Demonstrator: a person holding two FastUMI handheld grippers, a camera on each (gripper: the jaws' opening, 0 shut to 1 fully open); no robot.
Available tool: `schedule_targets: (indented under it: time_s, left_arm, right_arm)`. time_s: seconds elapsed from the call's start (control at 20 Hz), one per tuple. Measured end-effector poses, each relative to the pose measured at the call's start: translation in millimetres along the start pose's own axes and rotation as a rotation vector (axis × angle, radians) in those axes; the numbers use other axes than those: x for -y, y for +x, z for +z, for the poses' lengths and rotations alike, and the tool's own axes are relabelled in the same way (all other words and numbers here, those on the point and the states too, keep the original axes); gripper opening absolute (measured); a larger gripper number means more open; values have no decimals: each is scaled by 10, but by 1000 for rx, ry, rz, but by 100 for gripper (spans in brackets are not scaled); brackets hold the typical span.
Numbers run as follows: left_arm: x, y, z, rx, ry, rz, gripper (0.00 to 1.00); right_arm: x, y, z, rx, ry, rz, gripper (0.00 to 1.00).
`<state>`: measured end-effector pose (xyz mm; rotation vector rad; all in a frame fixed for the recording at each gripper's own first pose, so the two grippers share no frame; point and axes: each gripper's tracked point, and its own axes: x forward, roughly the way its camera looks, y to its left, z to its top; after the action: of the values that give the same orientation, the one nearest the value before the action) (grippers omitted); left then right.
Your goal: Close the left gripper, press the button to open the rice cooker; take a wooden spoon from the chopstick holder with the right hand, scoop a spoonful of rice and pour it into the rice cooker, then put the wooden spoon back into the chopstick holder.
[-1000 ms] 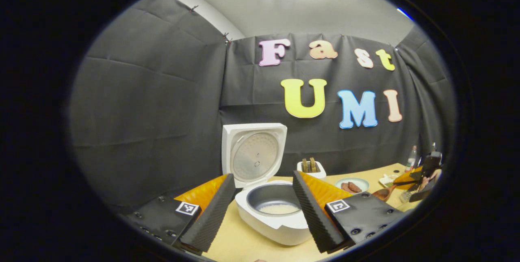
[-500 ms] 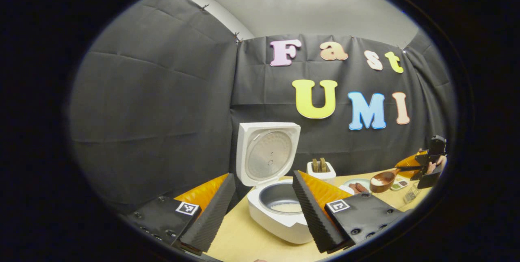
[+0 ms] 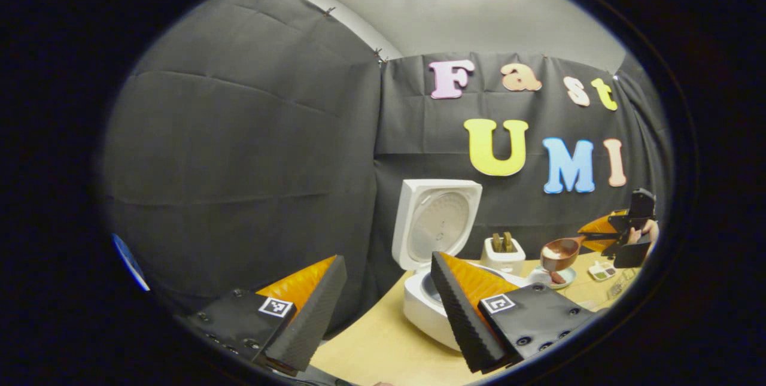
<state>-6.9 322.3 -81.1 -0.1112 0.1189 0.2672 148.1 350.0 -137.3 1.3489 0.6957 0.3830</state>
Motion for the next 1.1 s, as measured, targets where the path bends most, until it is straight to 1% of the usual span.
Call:
schedule_targets:
  time_s: [0.05,0.1,0.15,0.25,0.3,0.35,0.4,0.45,0.5,0.65,0.7,0.75,0.85,0.9,0.95,1.1]
  left_arm:
    - [-68,-22,-3,-2,-1,16,98]
    - [-134,-51,-1,-3,-2,33,94]
    - [-197,-86,12,-2,-2,47,99]
    - [-316,-156,-10,-5,3,75,99]
    - [-378,-210,-24,-7,6,89,95]
    - [-436,-245,-18,-8,6,102,99]
    - [-489,-276,-28,-11,6,114,96]
    - [-531,-289,-46,-15,6,126,99]
    - [-559,-293,-73,-21,9,138,95]
    - [-724,-382,-121,-40,12,172,96]
    - [-777,-416,-151,-46,11,182,99]
    - [-829,-445,-158,-52,10,192,99]
    - [-916,-502,-191,-62,12,209,99]
    - [-943,-543,-205,-64,15,216,96]
    - [-980,-561,-202,-66,19,222,95]
    - [-1063,-612,-230,-73,14,243,96]
  right_arm:
    - [-6,69,-65,-15,0,0,11]
    - [-15,139,-129,-27,-5,-1,11]
    - [-21,197,-199,-41,-12,-5,11]
    - [-40,310,-331,-63,-33,-11,11]
    - [-39,379,-380,-71,-50,-13,11]
    - [-27,458,-443,-81,-74,-18,11]
    - [-14,542,-498,-90,-98,-24,11]
    - [-16,605,-551,-94,-123,-28,11]
    - [-10,677,-600,-99,-148,-33,11]
    - [-23,895,-762,-114,-219,-42,11]
    - [-16,975,-815,-120,-246,-49,11]
    - [-10,1046,-868,-123,-273,-58,11]
    - [-3,1200,-962,-129,-343,-77,11]
    - [8,1279,-999,-127,-388,-90,11]
    - [21,1356,-1046,-130,-439,-104,11]
    - [44,1526,-1205,-160,-630,-135,11]
